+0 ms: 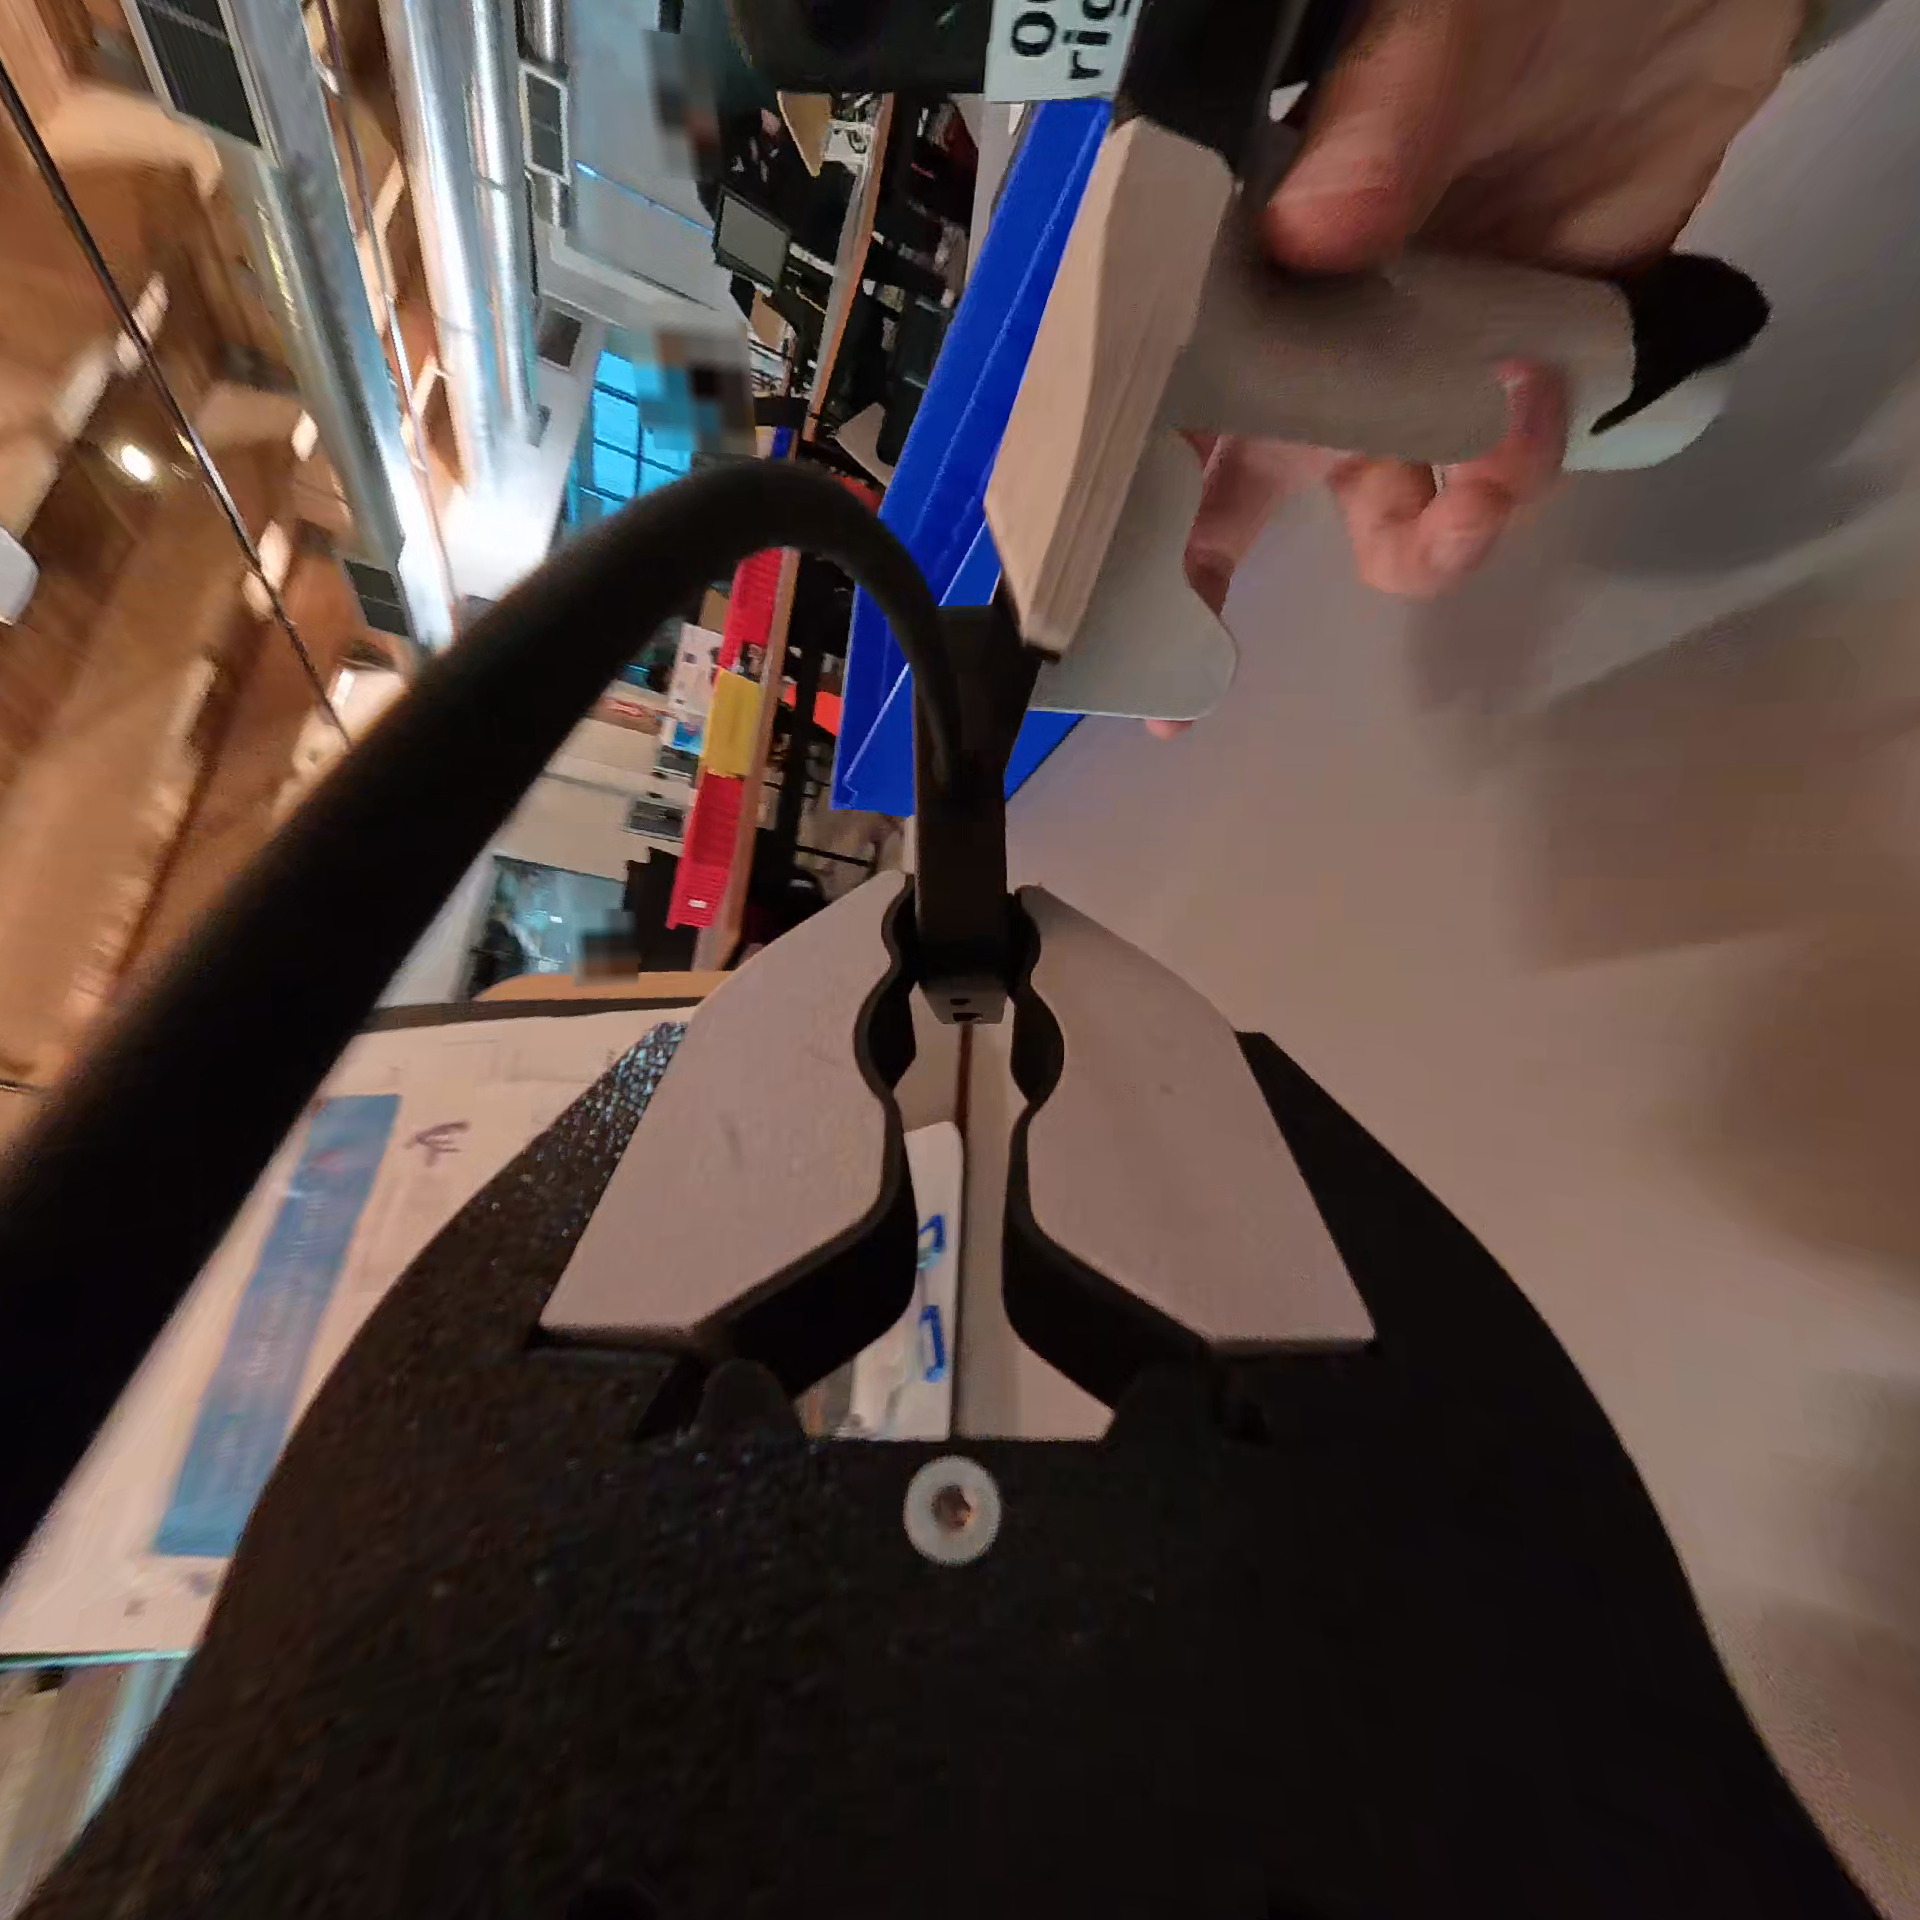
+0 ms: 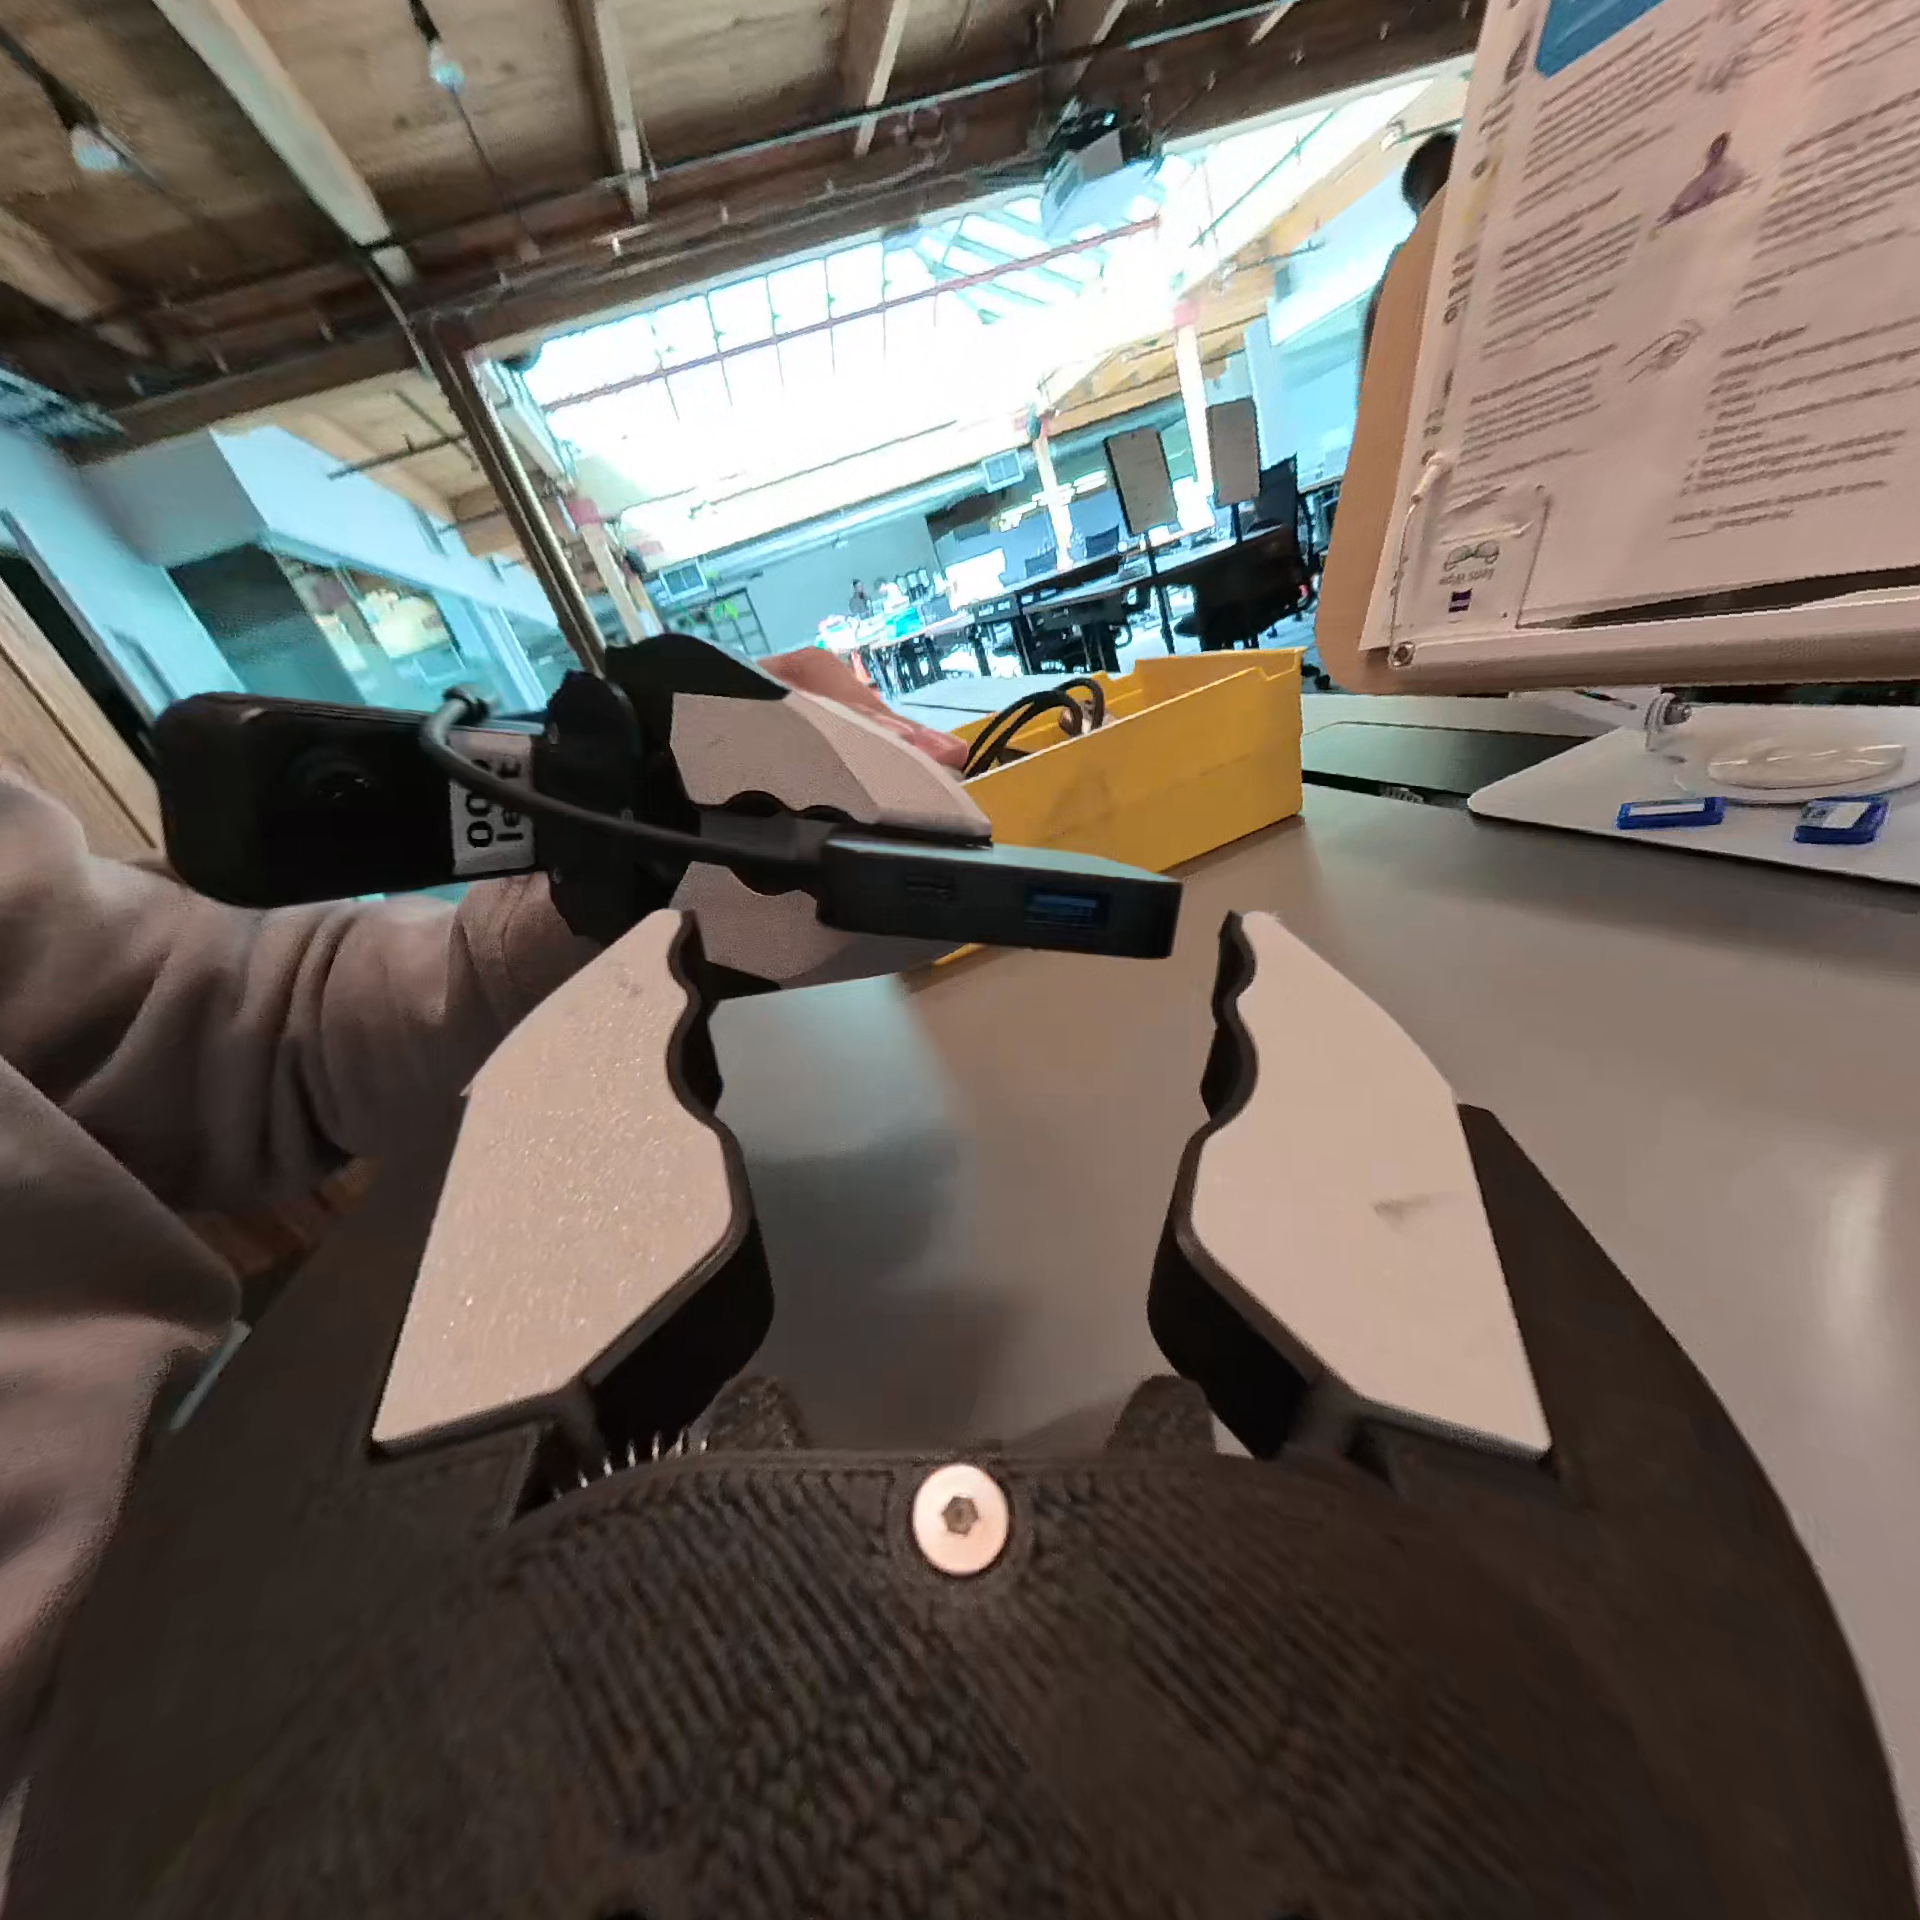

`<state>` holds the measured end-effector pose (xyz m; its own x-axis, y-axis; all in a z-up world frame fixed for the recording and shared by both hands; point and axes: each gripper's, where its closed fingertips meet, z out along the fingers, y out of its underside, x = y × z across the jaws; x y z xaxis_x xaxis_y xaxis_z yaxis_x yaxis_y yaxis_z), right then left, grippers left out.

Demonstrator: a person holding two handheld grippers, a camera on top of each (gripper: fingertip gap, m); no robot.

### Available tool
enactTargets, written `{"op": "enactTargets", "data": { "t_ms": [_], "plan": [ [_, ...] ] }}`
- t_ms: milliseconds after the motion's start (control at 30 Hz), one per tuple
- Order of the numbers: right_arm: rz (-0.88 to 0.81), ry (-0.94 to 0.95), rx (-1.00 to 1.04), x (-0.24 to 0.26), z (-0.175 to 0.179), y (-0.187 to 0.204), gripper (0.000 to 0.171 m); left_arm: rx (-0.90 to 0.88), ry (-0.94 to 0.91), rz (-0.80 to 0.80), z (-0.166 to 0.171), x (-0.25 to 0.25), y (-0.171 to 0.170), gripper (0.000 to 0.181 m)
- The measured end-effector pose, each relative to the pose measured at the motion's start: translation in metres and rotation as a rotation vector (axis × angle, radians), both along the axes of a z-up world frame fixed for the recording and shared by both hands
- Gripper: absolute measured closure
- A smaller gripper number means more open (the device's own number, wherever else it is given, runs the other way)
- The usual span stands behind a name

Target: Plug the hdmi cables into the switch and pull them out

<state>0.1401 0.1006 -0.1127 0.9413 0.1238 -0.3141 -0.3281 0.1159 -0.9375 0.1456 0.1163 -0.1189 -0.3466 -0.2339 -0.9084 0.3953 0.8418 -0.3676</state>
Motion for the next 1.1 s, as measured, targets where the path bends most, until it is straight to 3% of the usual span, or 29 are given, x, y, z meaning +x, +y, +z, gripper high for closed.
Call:
{"op": "enactTargets", "data": {
  "t_ms": [33, 167, 467, 600, 733, 833, 900, 967, 1100],
  "plan": [
    [0.003, -0.019, -0.011, -0.001, -0.002, 0.001, 0.083, 0.028, -0.030, 0.001, 0.000, -0.001, -0.001, 0.167],
    [0.003, -0.020, 0.011, -0.001, 0.000, -0.001, 0.103, 0.111, -0.103, -0.029, -0.001, -0.007, -0.006, 0.167],
    [0.002, -0.115, -0.047, -0.006, -0.006, 0.002, 0.104, 0.188, -0.165, -0.039, -0.003, -0.009, -0.003, 0.167],
    [-0.121, -0.208, -0.035, 0.008, 0.004, -0.007, 0.103, -0.018, -0.079, 0.064, 0.001, -0.001, 0.021, 0.147],
    [-0.243, -0.209, 0.098, 0.031, 0.030, -0.038, 0.103, -0.218, 0.215, 0.273, -0.028, 0.013, 0.088, 0.125],
    [-0.263, -0.202, 0.227, 0.034, 0.048, -0.055, 0.104, -0.647, 0.489, 0.345, -0.027, 0.013, 0.120, 0.115],
    [-0.255, -0.208, 0.311, 0.031, 0.058, -0.063, 0.103, -1.047, 0.703, 0.213, -0.003, 0.004, 0.106, 0.125],
    [-0.232, -0.242, 0.323, 0.024, 0.058, -0.062, 0.103, -1.285, 0.885, 0.033, 0.022, -0.009, 0.078, 0.125],
    [-0.175, -0.389, 0.218, 0.003, 0.038, -0.035, 0.103, -1.287, 1.220, -0.101, 0.024, -0.027, 0.017, 0.119]
  ]
}}
